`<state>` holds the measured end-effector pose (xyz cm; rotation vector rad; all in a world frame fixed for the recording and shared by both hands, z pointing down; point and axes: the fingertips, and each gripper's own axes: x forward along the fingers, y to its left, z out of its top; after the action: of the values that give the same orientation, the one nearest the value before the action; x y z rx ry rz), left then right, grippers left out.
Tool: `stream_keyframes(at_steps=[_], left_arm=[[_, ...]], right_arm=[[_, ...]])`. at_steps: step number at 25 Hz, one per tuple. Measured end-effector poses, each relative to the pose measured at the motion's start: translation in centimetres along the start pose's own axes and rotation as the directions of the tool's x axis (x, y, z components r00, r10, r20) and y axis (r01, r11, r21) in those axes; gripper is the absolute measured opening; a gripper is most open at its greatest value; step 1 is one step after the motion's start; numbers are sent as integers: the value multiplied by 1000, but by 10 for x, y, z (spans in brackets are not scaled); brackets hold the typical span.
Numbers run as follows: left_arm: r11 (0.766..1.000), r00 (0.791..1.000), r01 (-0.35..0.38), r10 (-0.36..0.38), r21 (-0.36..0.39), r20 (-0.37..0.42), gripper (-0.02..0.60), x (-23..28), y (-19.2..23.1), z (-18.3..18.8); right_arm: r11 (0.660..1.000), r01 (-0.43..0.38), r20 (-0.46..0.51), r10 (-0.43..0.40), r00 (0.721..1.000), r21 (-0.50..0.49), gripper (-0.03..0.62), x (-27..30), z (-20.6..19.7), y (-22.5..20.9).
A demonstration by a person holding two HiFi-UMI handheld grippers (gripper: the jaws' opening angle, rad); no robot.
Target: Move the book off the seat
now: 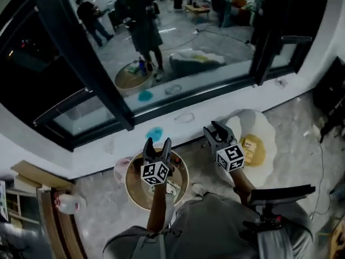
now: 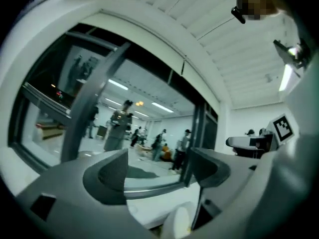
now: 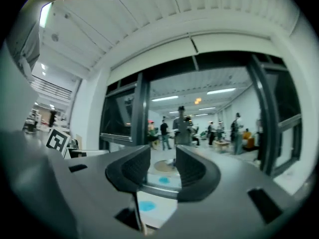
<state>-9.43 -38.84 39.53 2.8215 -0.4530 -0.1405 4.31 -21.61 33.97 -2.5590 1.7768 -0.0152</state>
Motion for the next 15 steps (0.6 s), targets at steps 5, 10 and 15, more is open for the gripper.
stream_keyframes(at_steps=[5, 10, 15], left_arm=[[937, 934, 347, -348, -26, -82, 380, 83, -156, -69], [823, 810, 556, -568, -117, -142, 380, 82, -288, -107], [765, 726, 628, -641, -142, -250, 380, 64, -352, -150]], right_arm=[[913, 407, -42, -407, 912, -24, 153, -165, -10, -121], [753, 658, -75, -656, 751, 5, 153, -303, -22, -166], [674, 736, -111, -728, 676, 63, 153, -369, -48, -186]])
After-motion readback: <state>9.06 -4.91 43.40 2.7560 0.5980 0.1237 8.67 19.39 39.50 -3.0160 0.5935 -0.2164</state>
